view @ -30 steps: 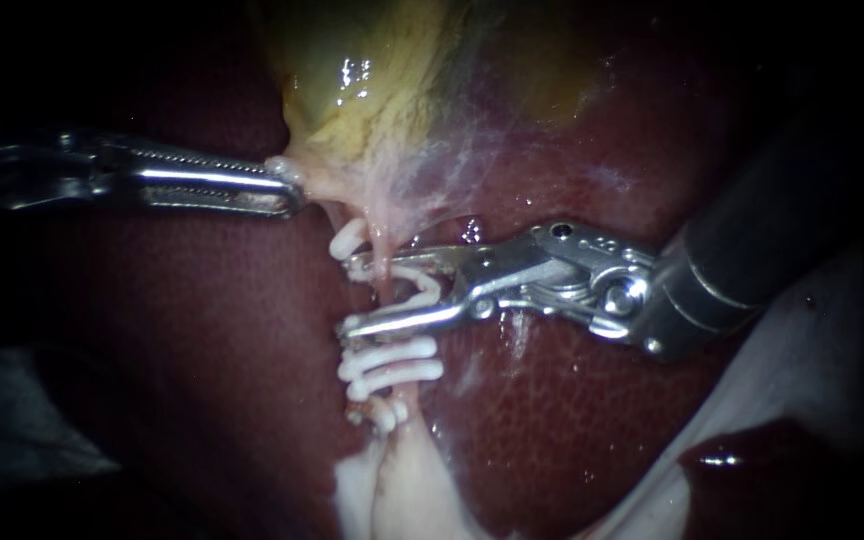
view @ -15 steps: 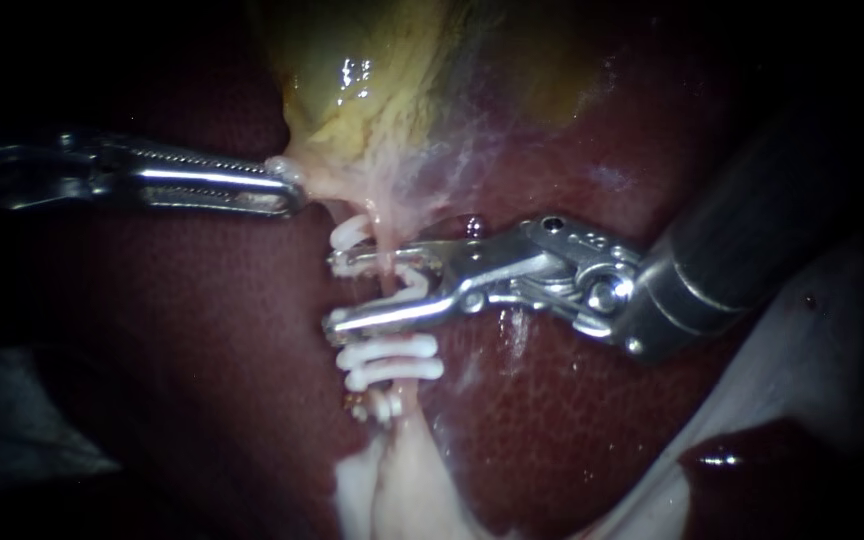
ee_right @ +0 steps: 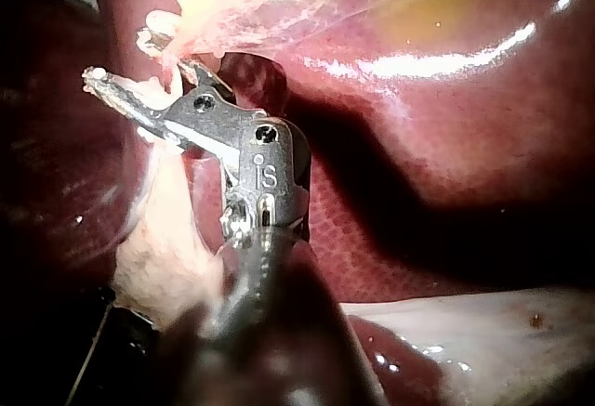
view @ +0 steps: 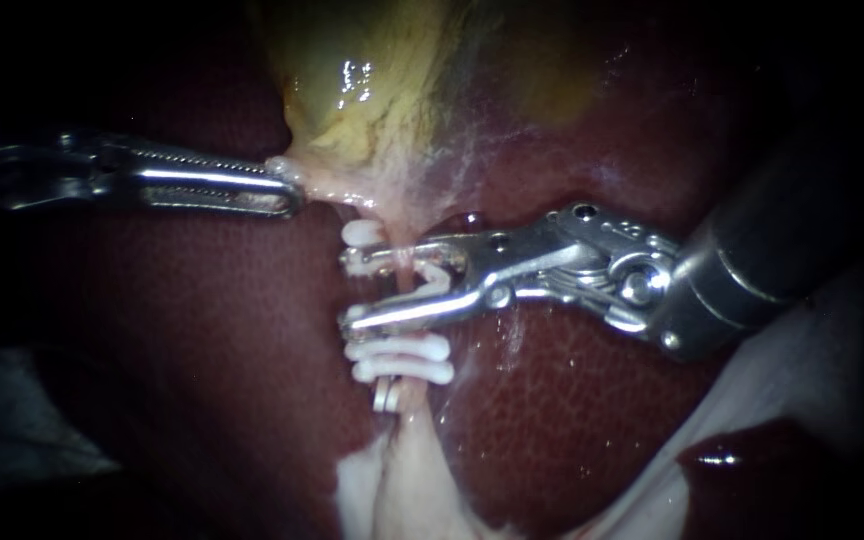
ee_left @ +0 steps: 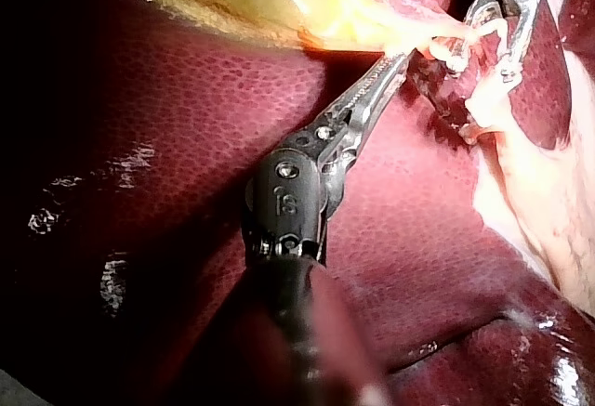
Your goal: Clipping third clip right tube
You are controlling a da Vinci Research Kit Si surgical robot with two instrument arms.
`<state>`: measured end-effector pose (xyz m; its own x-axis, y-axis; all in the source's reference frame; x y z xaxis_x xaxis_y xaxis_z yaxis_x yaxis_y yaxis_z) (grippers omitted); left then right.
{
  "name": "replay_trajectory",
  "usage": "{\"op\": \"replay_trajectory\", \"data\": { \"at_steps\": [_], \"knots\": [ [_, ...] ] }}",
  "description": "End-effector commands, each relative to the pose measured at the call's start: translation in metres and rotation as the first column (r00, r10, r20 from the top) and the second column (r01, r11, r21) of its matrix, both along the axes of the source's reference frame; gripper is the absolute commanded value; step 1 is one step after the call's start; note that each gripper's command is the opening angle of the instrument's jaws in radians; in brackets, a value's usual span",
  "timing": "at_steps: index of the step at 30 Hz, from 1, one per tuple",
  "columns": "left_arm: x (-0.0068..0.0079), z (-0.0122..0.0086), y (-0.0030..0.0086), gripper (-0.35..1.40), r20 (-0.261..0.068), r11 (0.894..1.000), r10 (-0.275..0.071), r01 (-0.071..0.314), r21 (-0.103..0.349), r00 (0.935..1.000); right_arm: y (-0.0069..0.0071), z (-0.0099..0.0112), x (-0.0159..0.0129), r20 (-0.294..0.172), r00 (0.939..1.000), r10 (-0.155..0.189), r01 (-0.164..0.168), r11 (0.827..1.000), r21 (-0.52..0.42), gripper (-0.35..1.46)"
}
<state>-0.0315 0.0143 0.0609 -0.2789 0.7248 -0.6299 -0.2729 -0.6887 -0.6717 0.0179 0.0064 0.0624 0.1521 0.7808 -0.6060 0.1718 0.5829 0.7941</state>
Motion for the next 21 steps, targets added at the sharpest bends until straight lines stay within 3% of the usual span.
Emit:
{"op": "replay_trajectory", "data": {
  "at_steps": [1,8,10,21],
  "knots": [
    [0.0000,0.0000,0.0000,-0.35,0.000,1.000,0.001,-0.001,0.000,1.0000,0.0000,0.0000,-0.0001,0.000,1.0000,-0.001,0.001,1.000,0.004,0.10],
    [0.0000,0.0001,0.0000,-0.35,0.000,1.000,0.001,-0.001,0.000,1.0000,-0.0002,0.0000,-0.0005,-0.005,0.9996,-0.027,0.027,0.998,0.049,-0.35],
    [0.0000,0.0001,0.0000,-0.35,0.000,1.000,0.001,-0.001,0.000,1.0000,-0.0002,0.0000,-0.0005,-0.011,0.9992,-0.039,0.039,0.997,0.060,-0.35],
    [0.0000,0.0001,0.0000,-0.35,0.000,1.000,0.001,-0.001,0.000,1.0000,-0.0002,0.0001,-0.0006,-0.002,0.9996,-0.028,0.028,0.998,0.062,-0.35]
  ]
}}
